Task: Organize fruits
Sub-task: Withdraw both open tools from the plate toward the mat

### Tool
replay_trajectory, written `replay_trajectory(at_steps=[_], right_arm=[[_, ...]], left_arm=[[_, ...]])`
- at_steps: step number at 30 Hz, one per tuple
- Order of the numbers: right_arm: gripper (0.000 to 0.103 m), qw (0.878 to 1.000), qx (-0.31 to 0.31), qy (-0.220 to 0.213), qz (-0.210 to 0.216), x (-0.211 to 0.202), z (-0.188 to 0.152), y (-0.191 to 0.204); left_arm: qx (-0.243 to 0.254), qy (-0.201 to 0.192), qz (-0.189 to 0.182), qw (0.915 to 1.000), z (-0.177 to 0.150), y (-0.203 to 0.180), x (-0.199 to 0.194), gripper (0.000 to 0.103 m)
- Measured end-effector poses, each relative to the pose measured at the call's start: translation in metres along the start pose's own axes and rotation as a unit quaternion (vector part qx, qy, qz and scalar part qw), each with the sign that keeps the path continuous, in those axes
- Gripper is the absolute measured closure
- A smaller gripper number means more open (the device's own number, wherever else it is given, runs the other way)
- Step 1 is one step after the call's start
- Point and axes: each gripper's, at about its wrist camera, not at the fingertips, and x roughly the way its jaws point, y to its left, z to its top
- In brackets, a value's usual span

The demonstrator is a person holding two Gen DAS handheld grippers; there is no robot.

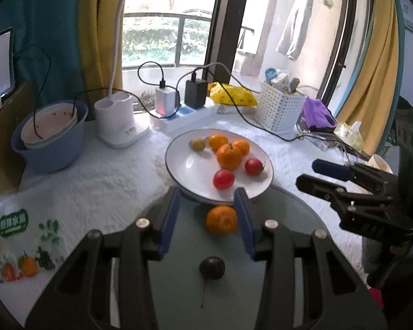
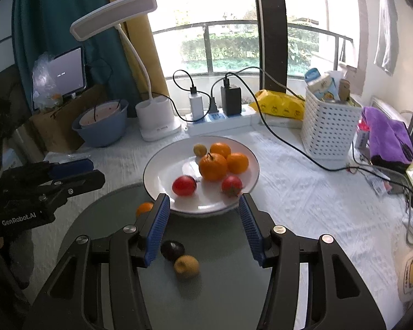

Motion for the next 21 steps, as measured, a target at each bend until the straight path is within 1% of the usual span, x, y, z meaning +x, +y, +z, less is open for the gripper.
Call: replay_trajectory(at_steps=[3, 7, 21], right_arm=[[0.048, 1.0, -0.004, 0.003, -0.005, -0.002, -0.008, -0.002], [0.048, 1.0, -0.001, 0.011, -0.001, -0.003, -0.018, -0.007], [0.048, 0.998, -0.015, 0.057, 0.033, 0.013, -0.047, -0.003]], left_arm=[[-0.001, 0.007, 0.005, 1.0, -0.007, -0.001, 0.001, 0.061], [-0.004, 0.019, 0.013, 0.9997, -0.019, -0.004, 0.002, 0.061], [-0.007, 0.061, 0.031, 0.9976, -0.046, -0.009, 0.015, 0.061]])
